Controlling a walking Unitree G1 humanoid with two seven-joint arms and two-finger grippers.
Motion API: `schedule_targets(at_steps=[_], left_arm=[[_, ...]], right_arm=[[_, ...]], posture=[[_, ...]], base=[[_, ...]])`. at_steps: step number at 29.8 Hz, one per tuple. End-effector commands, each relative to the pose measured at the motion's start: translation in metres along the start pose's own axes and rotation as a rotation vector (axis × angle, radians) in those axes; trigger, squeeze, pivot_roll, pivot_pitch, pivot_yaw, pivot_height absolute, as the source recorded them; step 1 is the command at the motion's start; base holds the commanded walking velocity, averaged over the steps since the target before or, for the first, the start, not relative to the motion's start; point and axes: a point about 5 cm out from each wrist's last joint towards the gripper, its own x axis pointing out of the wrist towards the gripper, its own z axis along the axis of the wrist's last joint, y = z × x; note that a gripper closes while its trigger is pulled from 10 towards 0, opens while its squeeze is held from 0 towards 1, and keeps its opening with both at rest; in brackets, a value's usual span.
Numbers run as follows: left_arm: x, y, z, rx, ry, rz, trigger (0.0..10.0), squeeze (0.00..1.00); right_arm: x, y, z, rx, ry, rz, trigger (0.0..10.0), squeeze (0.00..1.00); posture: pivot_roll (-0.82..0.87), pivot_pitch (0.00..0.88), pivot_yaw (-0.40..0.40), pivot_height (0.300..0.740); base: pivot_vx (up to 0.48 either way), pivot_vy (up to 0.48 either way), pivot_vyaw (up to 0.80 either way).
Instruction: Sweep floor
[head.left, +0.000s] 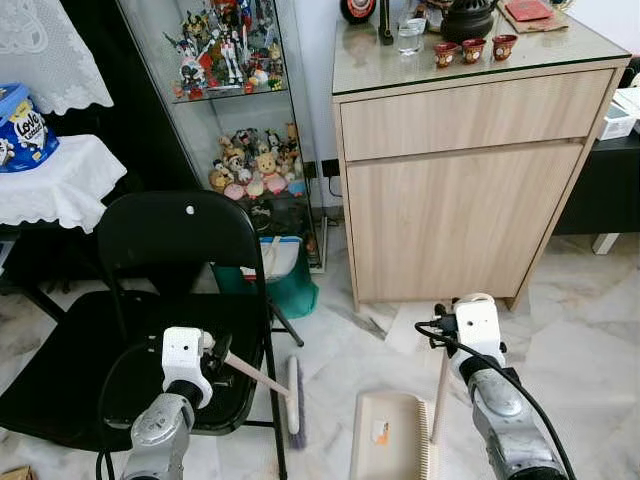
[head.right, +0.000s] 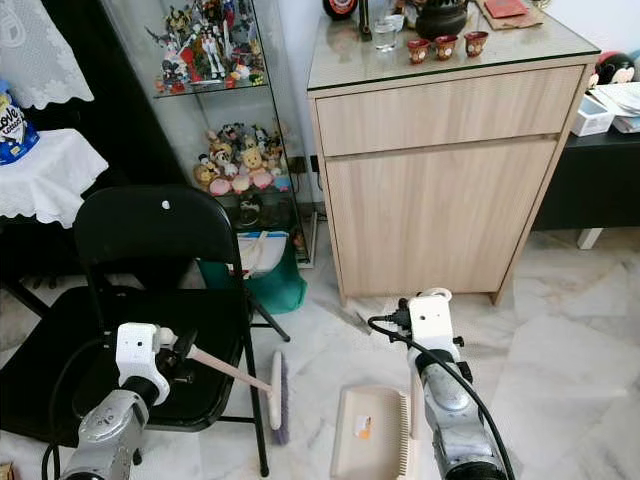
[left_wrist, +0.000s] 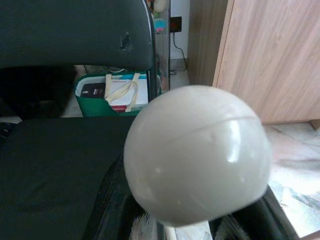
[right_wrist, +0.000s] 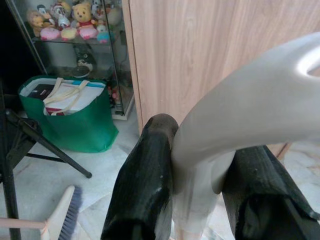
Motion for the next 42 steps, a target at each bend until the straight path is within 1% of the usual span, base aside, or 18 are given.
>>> schedule_targets(at_steps=[1,14,42], left_arm=[[-0.0006,0.0118,0.0063,0.024,-0.014,0.032,10.0,0.0],[0.0,0.0095,0.0066,0.014,-0.021,0.021,10.0,0.0],[0.0013,0.0102,0.0088,0.015,-0.026,0.014,10.0,0.0]], right_arm=[[0.0029,0.0054,0.0122,0.012,-0.056,0.01,10.0,0.0],[0.0036,0.0026,0.0134,0.01,-0.058,-0.005,10.0,0.0],[0.006,0.0079,0.015,0.024,-0.063,-0.006,10.0,0.0]], posture=[[-0.22,0.0,0.18,0.74],[-0.22,0.0,0.181,0.74],[-0.22,0.0,0.185,0.74]], base=[[0.0,0.0,0.0],[0.0,0.0,0.0],[-0.262,0.0,0.0]])
